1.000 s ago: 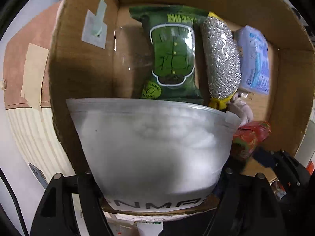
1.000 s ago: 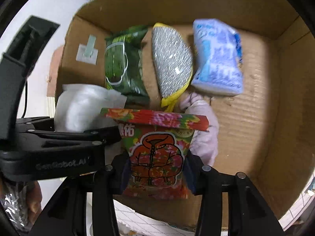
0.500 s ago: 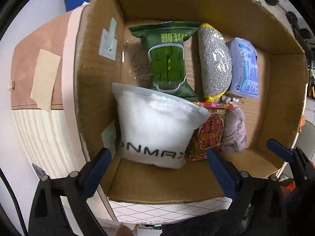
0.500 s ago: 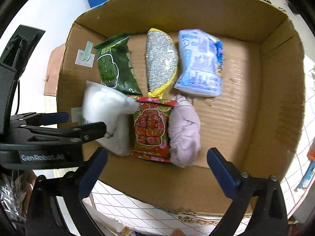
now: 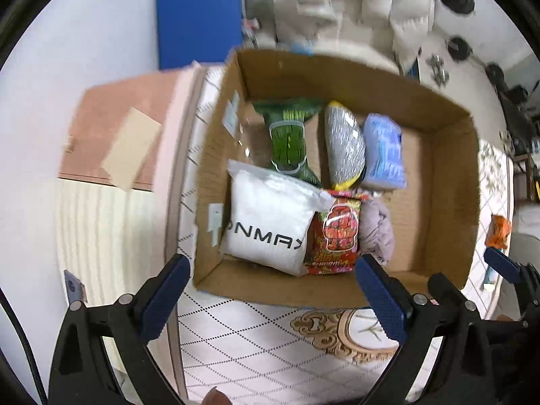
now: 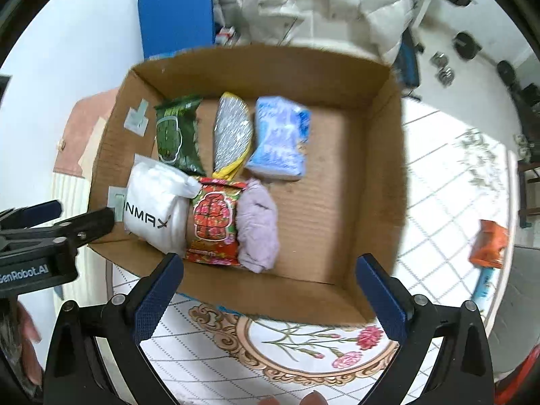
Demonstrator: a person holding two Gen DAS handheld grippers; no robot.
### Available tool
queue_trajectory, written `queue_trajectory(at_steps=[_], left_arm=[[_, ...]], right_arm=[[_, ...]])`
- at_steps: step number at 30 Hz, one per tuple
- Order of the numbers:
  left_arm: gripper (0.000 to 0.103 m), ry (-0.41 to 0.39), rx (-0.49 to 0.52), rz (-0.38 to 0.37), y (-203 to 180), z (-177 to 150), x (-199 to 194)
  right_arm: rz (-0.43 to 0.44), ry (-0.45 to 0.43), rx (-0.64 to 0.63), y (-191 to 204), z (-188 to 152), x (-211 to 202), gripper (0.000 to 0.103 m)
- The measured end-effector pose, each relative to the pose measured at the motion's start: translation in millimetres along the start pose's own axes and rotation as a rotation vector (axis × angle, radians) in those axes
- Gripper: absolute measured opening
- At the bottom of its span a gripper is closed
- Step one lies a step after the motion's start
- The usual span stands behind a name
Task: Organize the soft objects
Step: 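Move both tools toward the orange bag and blue tube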
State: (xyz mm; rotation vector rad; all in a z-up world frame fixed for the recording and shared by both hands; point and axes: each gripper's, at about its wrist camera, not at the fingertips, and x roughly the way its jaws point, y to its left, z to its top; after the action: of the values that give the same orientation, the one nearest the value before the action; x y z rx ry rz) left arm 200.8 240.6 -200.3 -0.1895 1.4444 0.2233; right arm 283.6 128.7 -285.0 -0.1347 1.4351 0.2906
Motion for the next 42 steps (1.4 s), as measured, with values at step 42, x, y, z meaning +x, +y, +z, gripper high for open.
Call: queue_trajectory(at_steps=[42], left_arm=[[0.1,-0.376,0.047,0.067,-74,-102,-144]], right_arm=[[0.102,-0.285,0.086,-59,-118,-179,0.103]])
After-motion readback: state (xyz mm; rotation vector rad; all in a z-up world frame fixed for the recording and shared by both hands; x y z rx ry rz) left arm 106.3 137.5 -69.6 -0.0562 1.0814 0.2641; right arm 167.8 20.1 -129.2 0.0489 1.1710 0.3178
